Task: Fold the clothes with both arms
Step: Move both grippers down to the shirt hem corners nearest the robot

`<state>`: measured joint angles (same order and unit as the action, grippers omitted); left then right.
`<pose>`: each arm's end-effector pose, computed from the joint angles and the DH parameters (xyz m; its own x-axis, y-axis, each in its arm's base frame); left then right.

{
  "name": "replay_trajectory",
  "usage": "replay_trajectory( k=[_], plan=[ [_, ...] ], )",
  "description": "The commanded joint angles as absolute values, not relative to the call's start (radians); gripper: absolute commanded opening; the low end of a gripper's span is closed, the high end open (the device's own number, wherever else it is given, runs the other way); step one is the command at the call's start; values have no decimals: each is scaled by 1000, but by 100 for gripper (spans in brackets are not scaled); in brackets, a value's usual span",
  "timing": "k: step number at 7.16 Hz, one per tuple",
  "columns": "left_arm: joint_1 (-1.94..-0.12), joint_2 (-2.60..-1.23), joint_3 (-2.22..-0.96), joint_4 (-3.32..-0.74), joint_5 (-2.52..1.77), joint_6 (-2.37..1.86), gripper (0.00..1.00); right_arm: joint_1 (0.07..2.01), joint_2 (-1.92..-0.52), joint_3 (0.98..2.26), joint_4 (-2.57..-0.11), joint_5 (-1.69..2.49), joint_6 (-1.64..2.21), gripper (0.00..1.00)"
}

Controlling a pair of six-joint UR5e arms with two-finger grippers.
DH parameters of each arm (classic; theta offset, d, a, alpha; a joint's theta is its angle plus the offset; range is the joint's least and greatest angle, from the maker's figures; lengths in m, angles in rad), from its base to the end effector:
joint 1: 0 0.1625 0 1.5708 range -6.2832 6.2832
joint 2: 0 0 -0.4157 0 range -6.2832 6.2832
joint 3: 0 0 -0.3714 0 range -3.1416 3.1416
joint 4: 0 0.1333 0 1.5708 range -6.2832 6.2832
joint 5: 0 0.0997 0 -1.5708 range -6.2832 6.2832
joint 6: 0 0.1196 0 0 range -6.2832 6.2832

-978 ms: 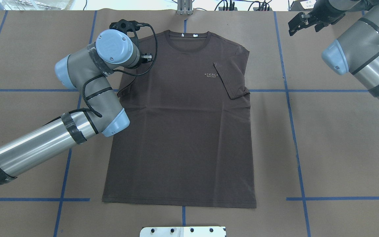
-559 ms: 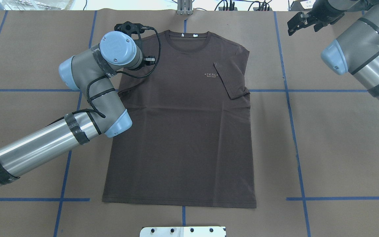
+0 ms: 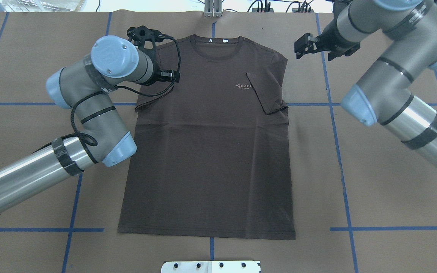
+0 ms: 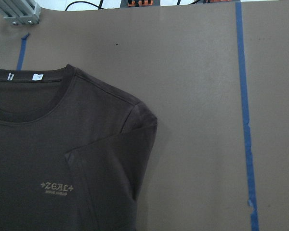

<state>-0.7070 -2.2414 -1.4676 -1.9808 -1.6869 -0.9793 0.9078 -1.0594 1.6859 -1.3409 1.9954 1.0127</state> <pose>0.4742 -0.5622 0.2723 0.6720 0.1544 -0.7243 0.2379 0.8812 0.4085 -0.3350 -0.5656 0.3033 0.6209 0.0111 0.7838 -0.2332 0.9573 0.1711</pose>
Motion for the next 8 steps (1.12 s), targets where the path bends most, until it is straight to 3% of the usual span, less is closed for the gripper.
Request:
replay_trajectory(
  k=[1, 3, 4, 6, 7, 8],
  plan=[
    [-692, -2119, -1658, -1983, -1723, -988, 100, 681, -1223, 1947, -1344, 1825, 1298, 100],
    [-638, -1975, -1820, -1985, -1723, -1066, 100, 416, -1374, 2098, -1341, 1607, 1534, 98],
    [-585, -1891, -1906, -1983, -1715, -1113, 100, 293, -1425, 2162, -1341, 1521, 1636, 91],
    [-450, -1711, -2078, -1983, -1701, -1245, 99, 140, -1466, 2198, -1341, 1389, 1735, 86],
    [-363, -1633, -2136, -1983, -1669, -1326, 90, 135, -1466, 2201, -1341, 1385, 1735, 86],
    [-268, -1606, -2144, -1982, -1623, -1433, 74, 135, -1466, 2201, -1341, 1384, 1735, 86]
  ],
)
